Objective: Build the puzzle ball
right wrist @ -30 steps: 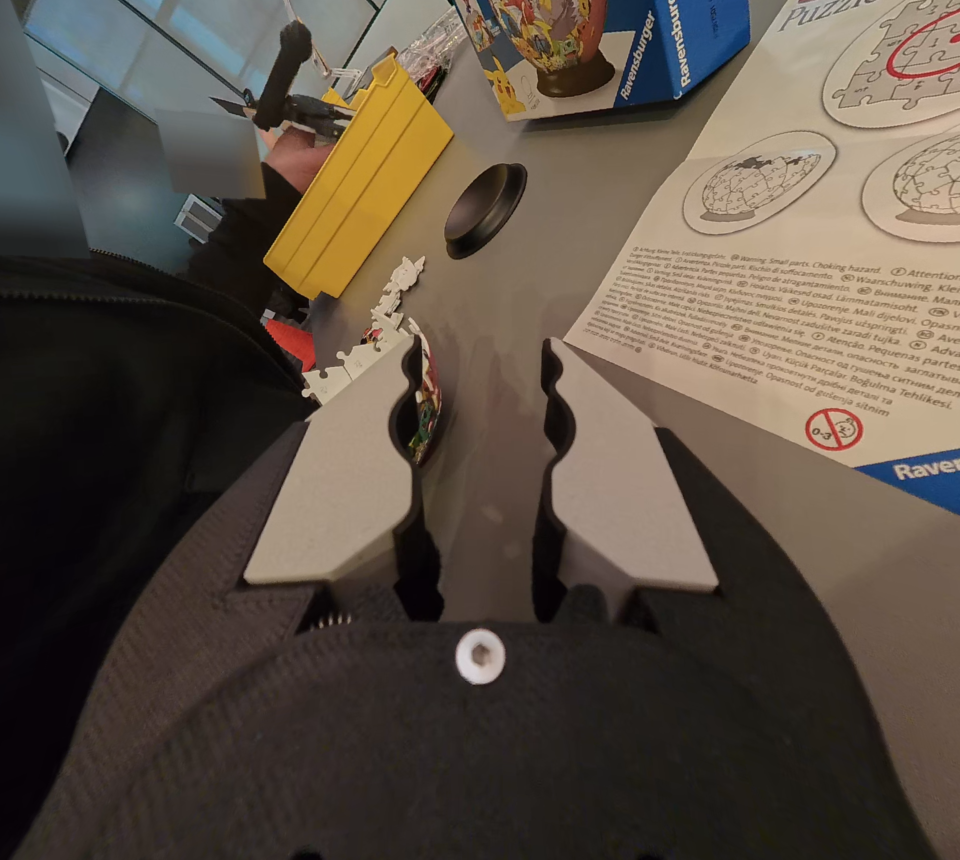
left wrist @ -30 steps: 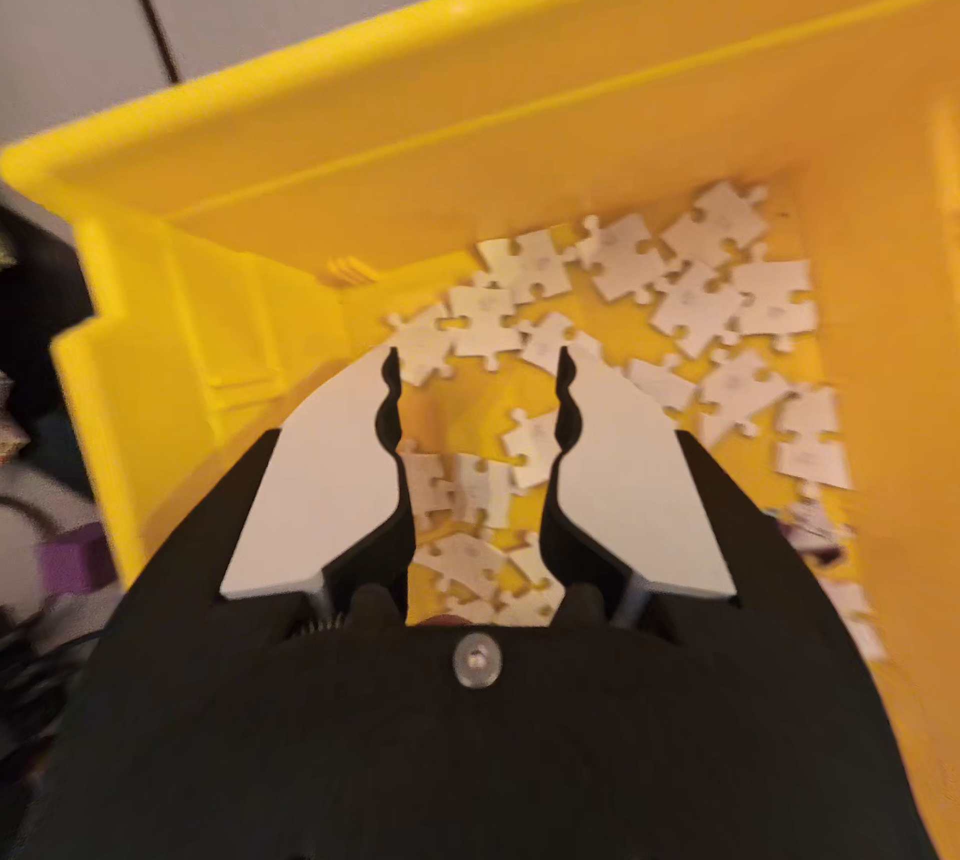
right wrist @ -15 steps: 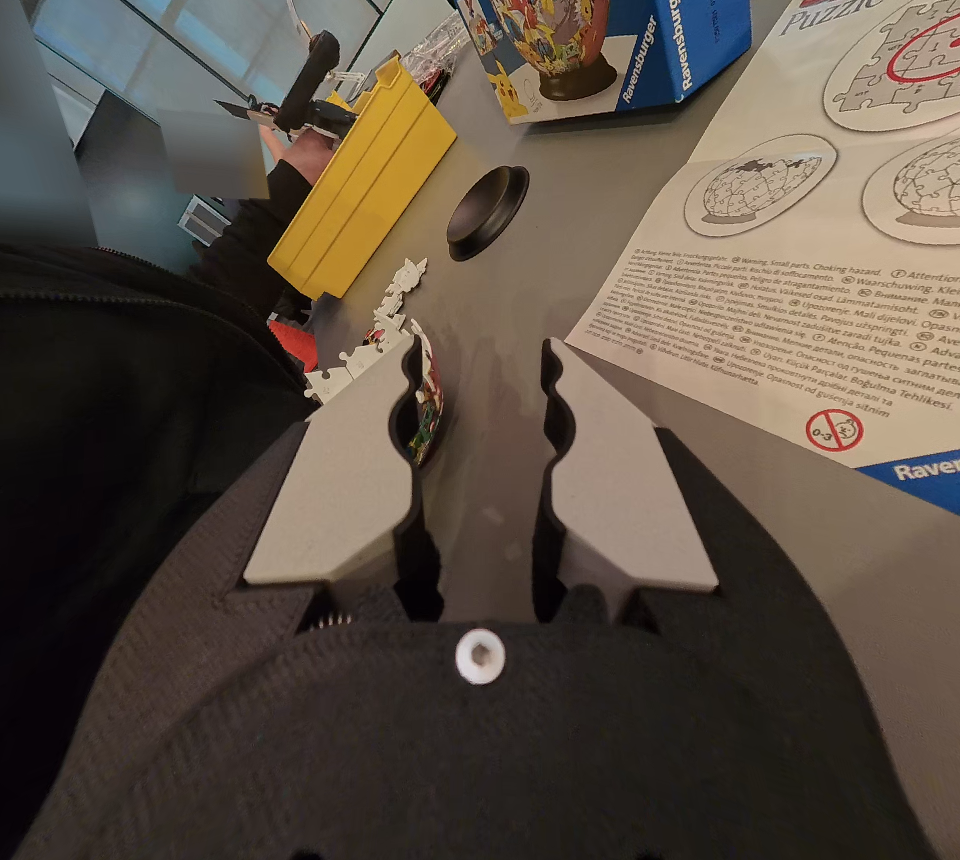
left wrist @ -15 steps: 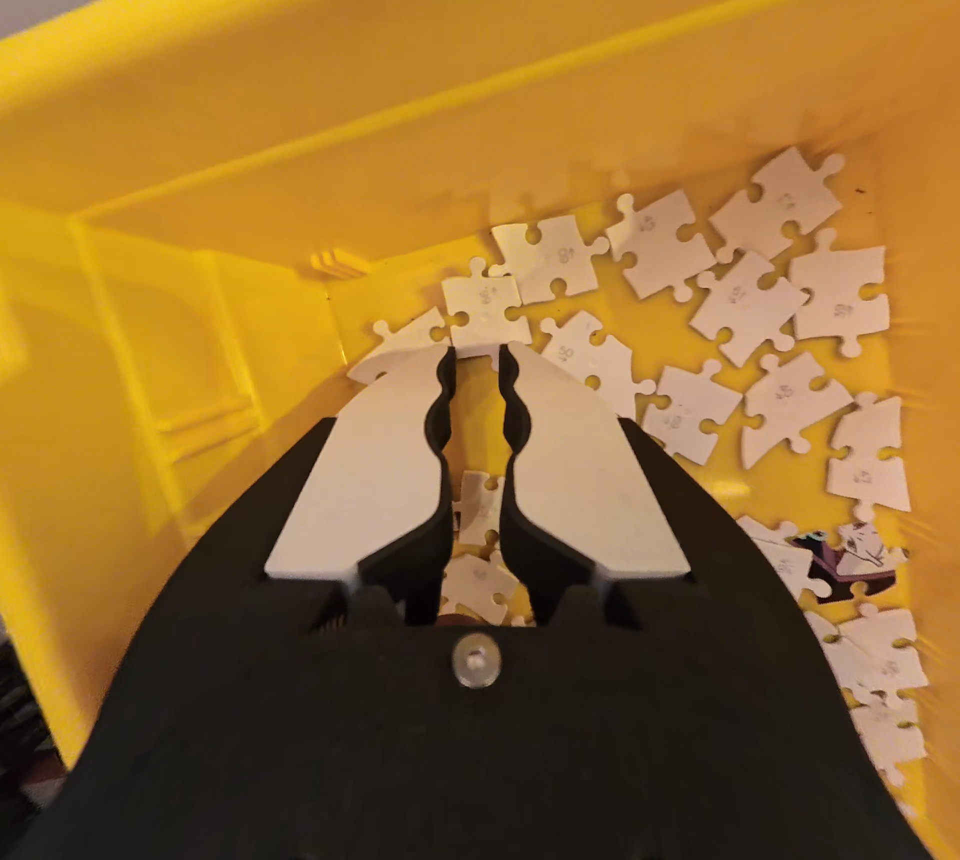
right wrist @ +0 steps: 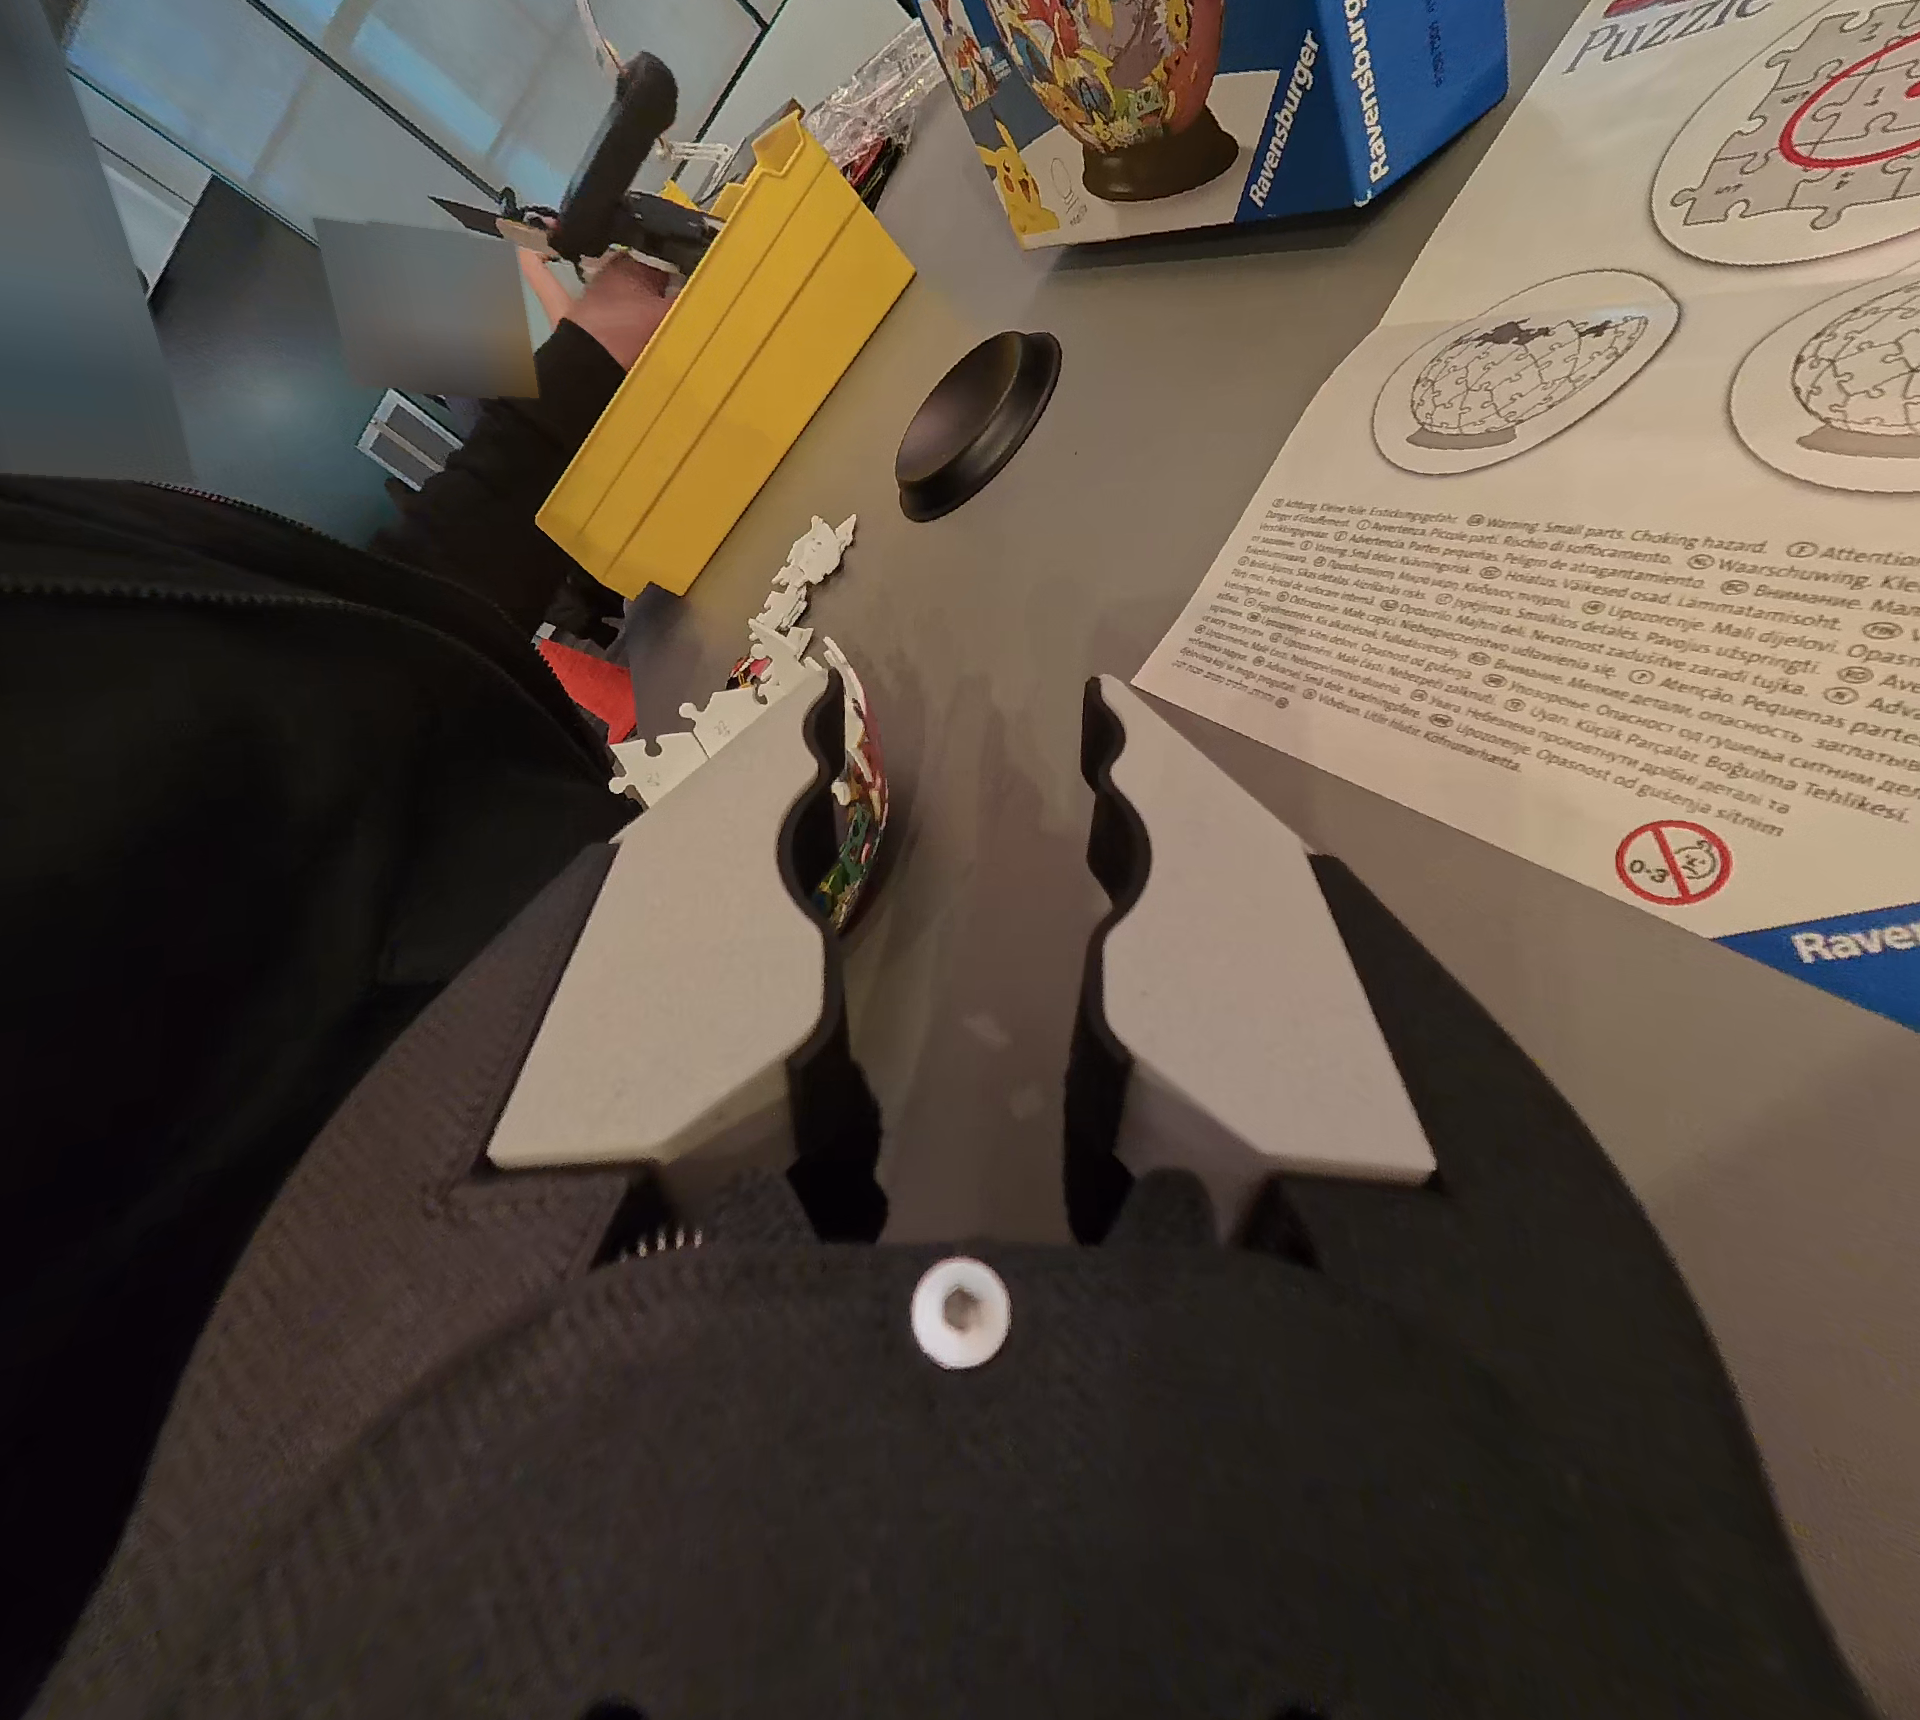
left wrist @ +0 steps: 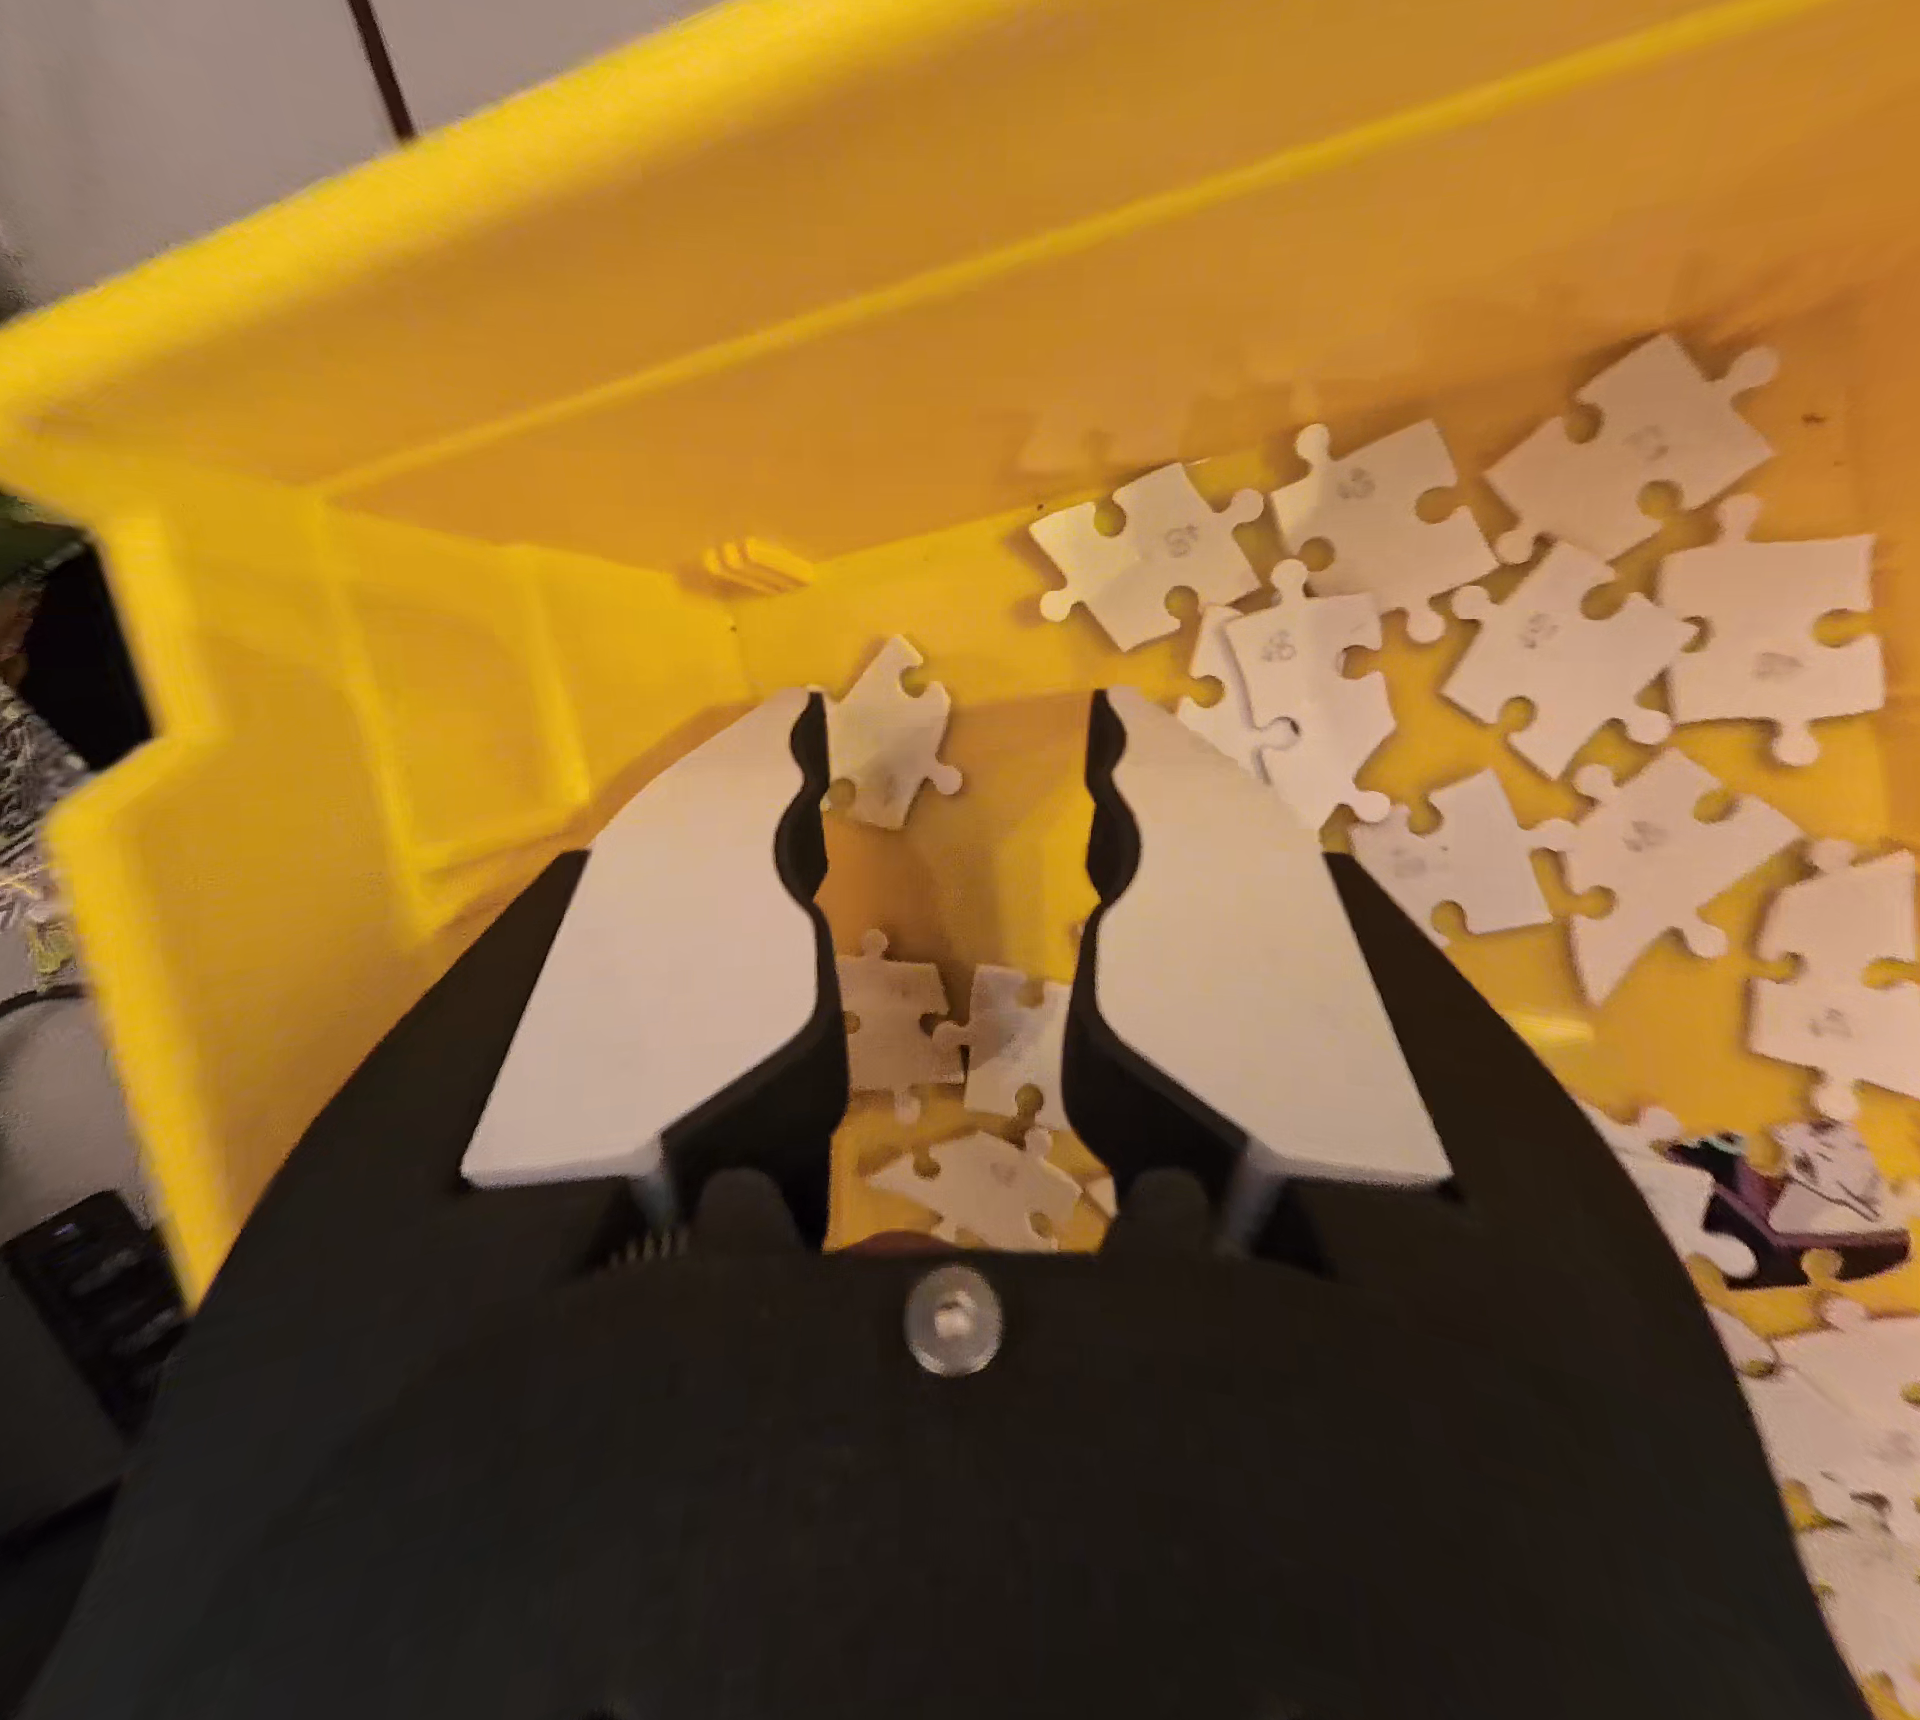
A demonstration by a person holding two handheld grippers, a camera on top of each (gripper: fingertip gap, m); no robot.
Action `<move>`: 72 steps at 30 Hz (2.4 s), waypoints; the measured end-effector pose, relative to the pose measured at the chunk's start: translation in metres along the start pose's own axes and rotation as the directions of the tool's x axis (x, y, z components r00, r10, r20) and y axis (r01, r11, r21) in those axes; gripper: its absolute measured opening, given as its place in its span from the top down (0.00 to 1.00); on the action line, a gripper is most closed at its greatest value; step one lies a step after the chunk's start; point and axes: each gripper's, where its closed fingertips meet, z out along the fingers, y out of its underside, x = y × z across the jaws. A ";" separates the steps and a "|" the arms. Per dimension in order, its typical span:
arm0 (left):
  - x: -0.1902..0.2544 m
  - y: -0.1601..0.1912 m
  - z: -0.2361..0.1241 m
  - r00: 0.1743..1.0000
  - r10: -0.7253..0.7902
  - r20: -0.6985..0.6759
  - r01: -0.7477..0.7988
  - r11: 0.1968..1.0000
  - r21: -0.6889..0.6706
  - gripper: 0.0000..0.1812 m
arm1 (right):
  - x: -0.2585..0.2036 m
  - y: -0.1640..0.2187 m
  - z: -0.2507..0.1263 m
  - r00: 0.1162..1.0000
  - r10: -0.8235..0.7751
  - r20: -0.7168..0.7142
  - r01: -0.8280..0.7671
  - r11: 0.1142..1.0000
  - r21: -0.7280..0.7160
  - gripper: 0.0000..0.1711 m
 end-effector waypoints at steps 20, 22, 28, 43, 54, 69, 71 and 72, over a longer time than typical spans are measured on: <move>0.012 0.001 -0.016 0.989 -0.113 -0.097 0.121 0.989 0.084 0.73 | -0.001 -0.001 -0.001 1.000 0.001 0.012 -0.001 1.000 0.006 0.73; 0.002 0.002 -0.011 0.991 -0.121 -0.048 0.124 0.990 0.063 0.69 | -0.001 -0.001 -0.001 1.000 0.000 0.010 0.000 1.000 0.007 0.74; 0.006 0.002 0.005 0.981 -0.163 -0.108 0.166 0.986 0.019 0.65 | -0.001 -0.001 -0.001 1.000 -0.001 0.009 0.001 1.000 0.008 0.74; 0.055 0.003 -0.017 0.955 -0.048 -0.293 0.064 0.997 0.044 0.89 | -0.002 -0.001 -0.002 1.000 -0.003 0.015 0.003 1.000 0.011 0.73; 0.047 0.007 -0.007 0.978 0.007 -0.210 -0.003 1.000 0.017 0.83 | -0.002 -0.001 -0.001 1.000 -0.003 0.015 0.003 1.000 0.010 0.73; 0.055 -0.008 -0.058 0.980 0.052 -0.190 -0.025 0.990 0.139 0.83 | -0.001 -0.001 -0.001 1.000 0.000 0.011 0.000 1.000 0.009 0.73; 0.072 -0.023 -0.091 0.973 0.085 -0.215 -0.036 0.975 0.221 0.83 | -0.001 -0.001 -0.001 1.000 0.000 0.008 0.000 1.000 0.008 0.73; 0.083 -0.030 -0.108 0.969 0.118 -0.218 -0.060 0.965 0.255 0.83 | -0.001 -0.001 -0.001 1.000 0.000 0.006 0.000 1.000 0.006 0.73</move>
